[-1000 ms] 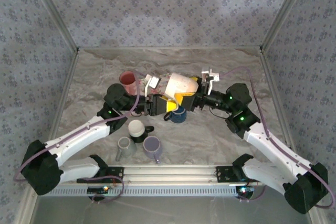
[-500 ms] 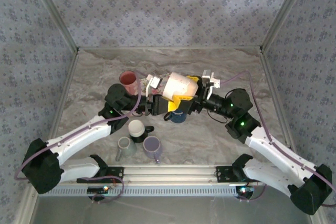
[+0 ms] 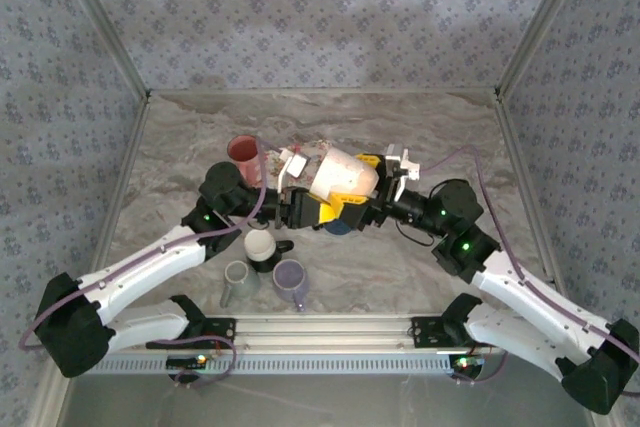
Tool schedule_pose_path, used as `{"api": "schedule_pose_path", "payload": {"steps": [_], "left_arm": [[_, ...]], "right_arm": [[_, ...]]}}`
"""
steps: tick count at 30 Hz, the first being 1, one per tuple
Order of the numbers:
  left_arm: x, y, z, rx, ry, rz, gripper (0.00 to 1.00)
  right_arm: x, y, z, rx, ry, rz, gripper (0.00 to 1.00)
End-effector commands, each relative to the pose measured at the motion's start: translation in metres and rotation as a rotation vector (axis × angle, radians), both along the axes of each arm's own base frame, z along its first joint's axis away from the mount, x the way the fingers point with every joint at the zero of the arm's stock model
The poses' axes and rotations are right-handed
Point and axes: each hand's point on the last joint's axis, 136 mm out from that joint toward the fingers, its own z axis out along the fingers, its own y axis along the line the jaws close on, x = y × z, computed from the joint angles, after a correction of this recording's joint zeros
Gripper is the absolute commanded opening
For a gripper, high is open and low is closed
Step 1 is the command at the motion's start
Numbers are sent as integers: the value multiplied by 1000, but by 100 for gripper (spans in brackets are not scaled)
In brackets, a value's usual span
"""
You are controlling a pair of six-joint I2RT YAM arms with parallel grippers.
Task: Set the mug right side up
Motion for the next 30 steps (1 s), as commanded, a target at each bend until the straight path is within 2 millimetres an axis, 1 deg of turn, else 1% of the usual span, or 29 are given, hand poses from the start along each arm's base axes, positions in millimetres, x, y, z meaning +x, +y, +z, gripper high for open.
{"api": "schedule_pose_path", "payload": {"steps": [1, 5, 8, 10, 12, 14, 16, 17, 19, 21, 23, 25, 27, 28, 30], "left_arm": [[-3, 13, 45, -123, -181, 57, 0], [1, 15, 44, -111, -195, 82, 0], [2, 16, 46, -106, -205, 89, 0], [5, 19, 46, -96, -218, 104, 0], [10, 24, 45, -72, -245, 134, 0], [28, 32, 30, 18, -266, 232, 0], [55, 43, 7, 150, -277, 358, 0], [66, 48, -3, 213, -285, 411, 0], [91, 60, -29, 397, -315, 534, 0], [110, 68, -48, 538, -339, 612, 0], [129, 74, -62, 656, -357, 691, 0], [143, 77, -71, 735, -378, 741, 0], [155, 78, -81, 815, -393, 755, 0], [163, 81, -87, 869, -400, 767, 0], [176, 85, -101, 957, -411, 784, 0]], "right_arm": [[-9, -11, 15, 25, -43, -9, 100], [-13, -13, 16, 28, -33, 9, 100], [-12, -13, 12, 20, -16, 13, 100], [-10, -17, 9, 12, -2, 1, 100], [-7, -25, 9, 15, 5, -31, 100], [-3, -36, 8, 15, 11, -79, 100], [-2, -43, 5, 2, 21, -116, 100], [-1, -45, 3, 0, 23, -125, 100], [2, -46, -7, -20, 51, -142, 100], [6, -45, -18, -56, 88, -152, 100], [9, -44, -27, -80, 115, -163, 100], [12, -43, -35, -103, 139, -177, 100], [17, -43, -43, -141, 163, -207, 100], [19, -42, -50, -178, 183, -216, 100], [19, -39, -58, -225, 201, -218, 100]]}}
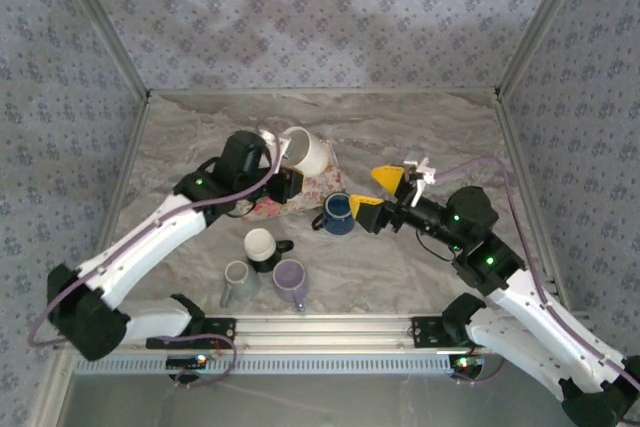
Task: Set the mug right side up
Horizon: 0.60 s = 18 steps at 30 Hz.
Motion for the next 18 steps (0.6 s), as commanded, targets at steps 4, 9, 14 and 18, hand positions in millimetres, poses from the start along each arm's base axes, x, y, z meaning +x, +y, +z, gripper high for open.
{"api": "schedule_pose_path", "payload": {"steps": [4, 9, 14, 18], "left_arm": [[48, 17, -4, 229, -126, 114, 0], [73, 14, -25, 305, -104, 138, 0], [99, 22, -58, 363, -43, 175, 0], [113, 26, -78, 402, -16, 219, 0]], "right_arm": [[2, 2, -19, -100, 43, -27, 100], [3, 3, -26, -110, 46, -39, 100], [3, 7, -31, -116, 55, -31, 100], [2, 8, -35, -128, 69, -24, 100]]}}
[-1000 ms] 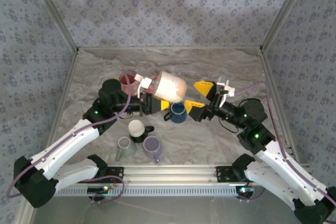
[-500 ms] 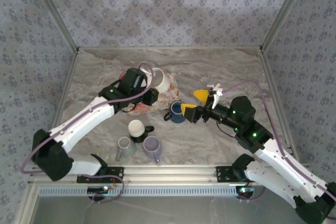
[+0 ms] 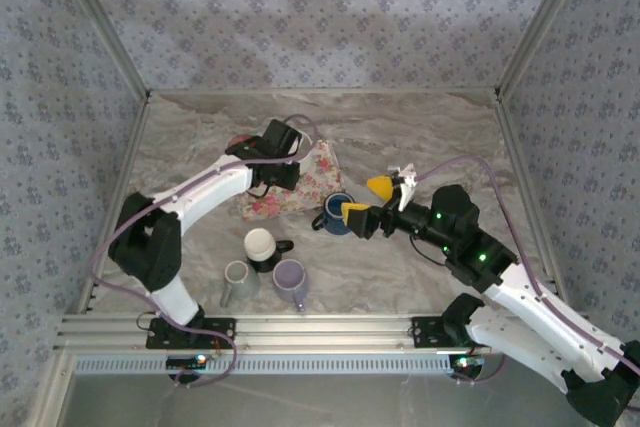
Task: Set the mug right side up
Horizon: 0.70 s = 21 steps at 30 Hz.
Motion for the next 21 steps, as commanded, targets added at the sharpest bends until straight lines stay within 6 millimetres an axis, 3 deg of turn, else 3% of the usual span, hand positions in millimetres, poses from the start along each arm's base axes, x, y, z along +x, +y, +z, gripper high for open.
{"api": "schedule_pose_path", "payload": {"steps": [1, 7, 13, 21], "left_arm": [[33, -3, 25, -13, -116, 51, 0], [45, -6, 7, 11, -86, 68, 0], [51, 3, -11, -8, -52, 110, 0], [53, 4, -26, -8, -23, 120, 0]], "right_arm": [[0, 0, -4, -23, 3, -5, 100], [-1, -1, -11, -32, 14, -6, 100], [-2, -2, -14, -18, 23, -13, 100], [0, -2, -22, -18, 41, -19, 100]]}}
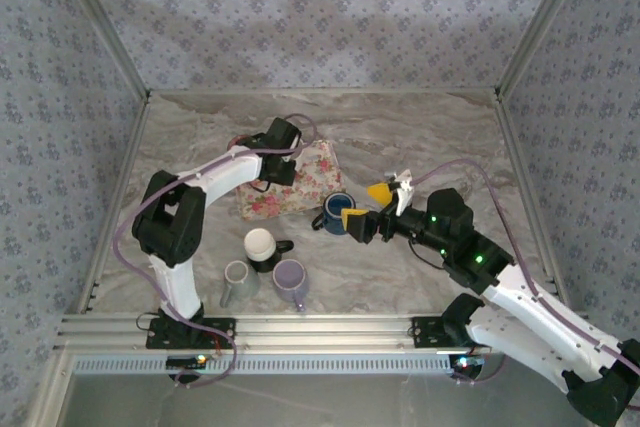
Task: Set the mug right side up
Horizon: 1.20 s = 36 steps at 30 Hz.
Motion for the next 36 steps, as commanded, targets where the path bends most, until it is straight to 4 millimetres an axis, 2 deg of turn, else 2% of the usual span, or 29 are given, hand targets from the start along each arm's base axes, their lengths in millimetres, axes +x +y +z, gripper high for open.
{"api": "schedule_pose_path", "payload": {"steps": [1, 19, 22, 28, 36], "left_arm": [[21, -11, 21, -51, -90, 15, 0], [40, 4, 2, -33, -66, 76, 7], [40, 4, -1, -30, -62, 75, 11], [38, 6, -1, -27, -68, 83, 32], [34, 8, 17, -29, -106, 91, 39]], "right_arm": [[1, 0, 1, 15, -1, -12, 100], [5, 5, -11, 8, 23, -11, 100], [4, 5, -13, 5, 27, -11, 100], [3, 1, -13, 14, 21, -23, 100], [2, 1, -10, 8, 21, -21, 100]]}}
